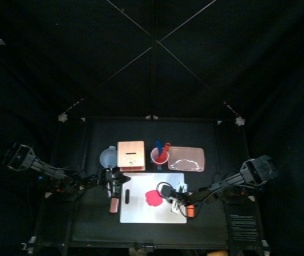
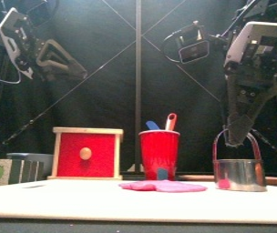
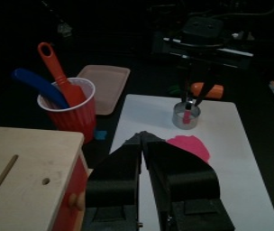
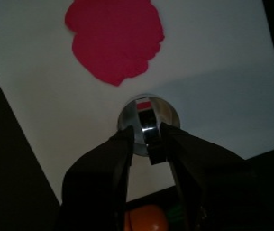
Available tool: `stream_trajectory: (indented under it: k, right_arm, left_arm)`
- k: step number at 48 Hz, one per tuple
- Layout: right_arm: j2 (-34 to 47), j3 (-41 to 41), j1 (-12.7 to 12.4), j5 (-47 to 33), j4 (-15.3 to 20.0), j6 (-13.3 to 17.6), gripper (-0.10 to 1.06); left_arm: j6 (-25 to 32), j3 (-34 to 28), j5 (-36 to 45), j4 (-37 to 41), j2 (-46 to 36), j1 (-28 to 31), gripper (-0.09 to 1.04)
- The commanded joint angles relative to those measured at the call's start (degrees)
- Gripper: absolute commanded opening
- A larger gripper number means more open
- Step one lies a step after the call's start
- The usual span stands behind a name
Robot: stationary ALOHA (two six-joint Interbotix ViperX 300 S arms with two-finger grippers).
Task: Get the cutter from the drawer then cut the dough then place the extra dough in the bowl
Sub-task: Cut the dough
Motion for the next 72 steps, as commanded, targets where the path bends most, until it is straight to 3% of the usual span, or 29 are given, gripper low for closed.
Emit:
stream_trajectory:
  k: [1, 15, 30, 39, 59, 66, 72]
  right_arm:
    - [-0.88, -2.37, -0.35, 1.85, 2.02, -3.60, 0.67]
    - [2.20, -6.33, -1.14, 4.66, 8.17, -11.78, 0.55]
    - [2.55, -9.49, -1.14, 6.33, 7.91, -12.04, 0.54]
    - [2.46, -14.33, -1.58, 11.16, 7.73, -12.13, 0.54]
    - [8.70, -24.70, -4.83, 14.59, 5.10, -12.66, 0.54]
    - [11.25, -27.07, -5.62, 14.68, 6.15, -16.61, 0.54]
    - [13.45, -28.56, -6.24, 14.68, 9.67, -19.78, 0.54]
  left_arm:
    - [0.09, -0.35, -0.53, -0.35, -0.70, -0.18, 0.48]
    - [0.09, -0.09, -0.53, -0.53, -0.88, -0.44, 0.48]
    - [0.09, 0.00, -0.53, -0.79, -0.79, -0.44, 0.48]
    - [0.09, 0.18, -0.53, -1.14, -0.79, -0.53, 0.48]
    - [0.18, 0.53, -0.44, -1.41, -0.79, -0.53, 0.48]
    - [0.18, 0.88, -0.44, -1.41, -0.88, -0.53, 0.48]
    - [0.18, 1.23, -0.53, -1.41, -0.79, -0.44, 0.48]
